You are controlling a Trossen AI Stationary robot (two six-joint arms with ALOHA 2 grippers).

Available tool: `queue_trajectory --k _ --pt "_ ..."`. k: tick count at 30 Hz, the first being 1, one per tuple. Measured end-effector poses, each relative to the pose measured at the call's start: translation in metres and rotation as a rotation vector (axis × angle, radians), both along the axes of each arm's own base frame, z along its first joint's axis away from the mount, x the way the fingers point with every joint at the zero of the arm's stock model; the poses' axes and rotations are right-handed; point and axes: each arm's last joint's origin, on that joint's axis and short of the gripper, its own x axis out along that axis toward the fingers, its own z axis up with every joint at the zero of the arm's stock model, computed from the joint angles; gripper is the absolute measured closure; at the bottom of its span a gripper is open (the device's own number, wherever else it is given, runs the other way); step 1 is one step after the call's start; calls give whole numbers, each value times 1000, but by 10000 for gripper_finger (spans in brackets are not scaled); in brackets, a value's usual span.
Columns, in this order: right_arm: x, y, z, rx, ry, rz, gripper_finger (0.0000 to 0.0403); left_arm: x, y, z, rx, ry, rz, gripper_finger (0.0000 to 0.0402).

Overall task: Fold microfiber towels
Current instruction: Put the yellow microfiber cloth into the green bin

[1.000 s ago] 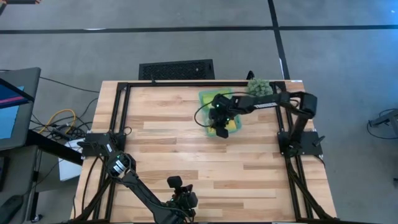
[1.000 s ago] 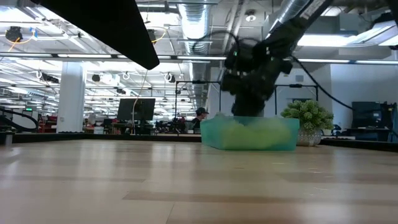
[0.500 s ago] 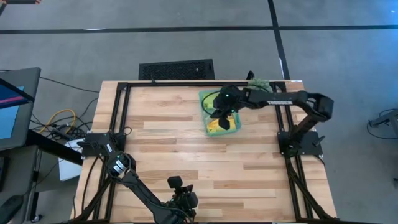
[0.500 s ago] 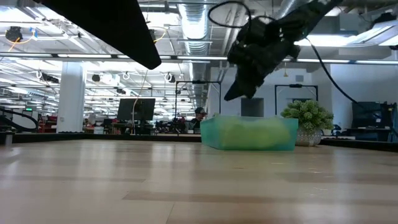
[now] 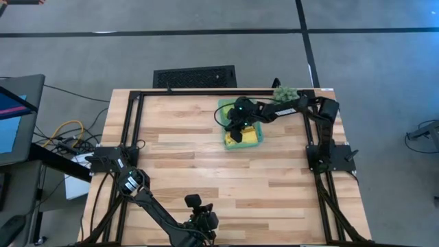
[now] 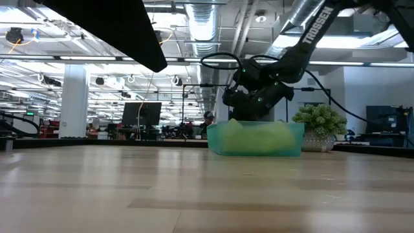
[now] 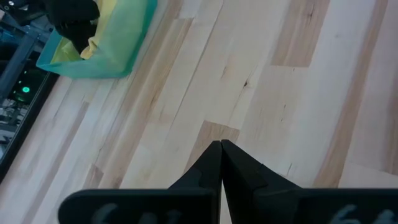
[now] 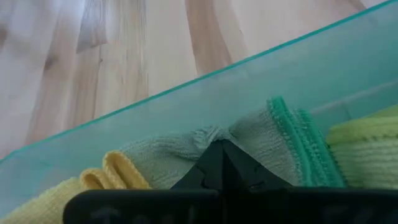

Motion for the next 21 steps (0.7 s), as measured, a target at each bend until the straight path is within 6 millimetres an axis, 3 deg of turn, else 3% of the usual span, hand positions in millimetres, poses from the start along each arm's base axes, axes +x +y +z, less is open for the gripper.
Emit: queue_trajectory --k 5,10,15,18,21 --pt "-5 4 16 -12 4 -6 381 0 0 0 0 0 0 401" --pt "-16 11 65 -57 -74 6 381 0 0 0 0 0 0 401" --pt "-37 15 100 -104 -70 -5 383 0 0 0 -2 -3 1 401" --pt "-52 12 106 -108 -9 -35 381 0 0 0 -5 -7 4 401" --pt "-64 7 99 -81 63 -53 379 0 0 0 -7 -9 4 401"
